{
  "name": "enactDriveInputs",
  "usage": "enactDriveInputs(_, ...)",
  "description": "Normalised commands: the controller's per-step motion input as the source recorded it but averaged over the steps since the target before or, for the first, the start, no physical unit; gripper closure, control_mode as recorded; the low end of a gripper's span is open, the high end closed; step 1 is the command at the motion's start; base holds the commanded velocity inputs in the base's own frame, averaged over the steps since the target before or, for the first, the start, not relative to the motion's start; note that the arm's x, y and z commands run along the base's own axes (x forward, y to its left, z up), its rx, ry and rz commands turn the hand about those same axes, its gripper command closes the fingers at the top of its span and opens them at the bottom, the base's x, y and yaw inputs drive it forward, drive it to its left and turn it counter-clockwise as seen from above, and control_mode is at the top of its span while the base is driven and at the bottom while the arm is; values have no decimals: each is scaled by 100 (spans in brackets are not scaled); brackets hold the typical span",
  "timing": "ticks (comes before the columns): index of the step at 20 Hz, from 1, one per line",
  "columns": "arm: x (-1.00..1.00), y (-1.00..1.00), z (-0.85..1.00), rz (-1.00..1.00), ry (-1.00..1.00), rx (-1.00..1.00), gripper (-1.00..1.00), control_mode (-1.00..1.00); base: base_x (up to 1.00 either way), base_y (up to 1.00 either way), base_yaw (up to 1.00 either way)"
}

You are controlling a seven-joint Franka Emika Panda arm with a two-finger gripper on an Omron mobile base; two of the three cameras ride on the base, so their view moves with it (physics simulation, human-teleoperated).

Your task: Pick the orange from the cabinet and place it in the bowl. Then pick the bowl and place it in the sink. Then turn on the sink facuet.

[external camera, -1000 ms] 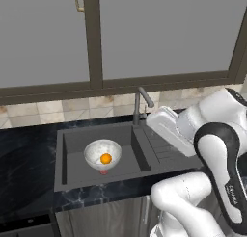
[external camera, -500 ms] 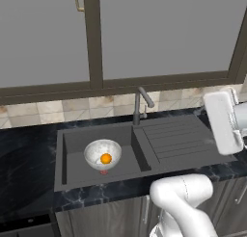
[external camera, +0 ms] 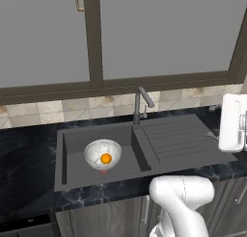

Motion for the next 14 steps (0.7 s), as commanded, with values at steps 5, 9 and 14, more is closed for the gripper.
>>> enactDriveInputs(5, 100, 1, -28, -1, 34, 51, -100, -100, 0, 0, 0)
enactDriveInputs(9, 77, 0, -17, 0, 26, 45, -100, -100, 0, 0, 0)
enactDriveInputs(14, 57, 1, -14, 0, 22, 23, -100, -100, 0, 0, 0)
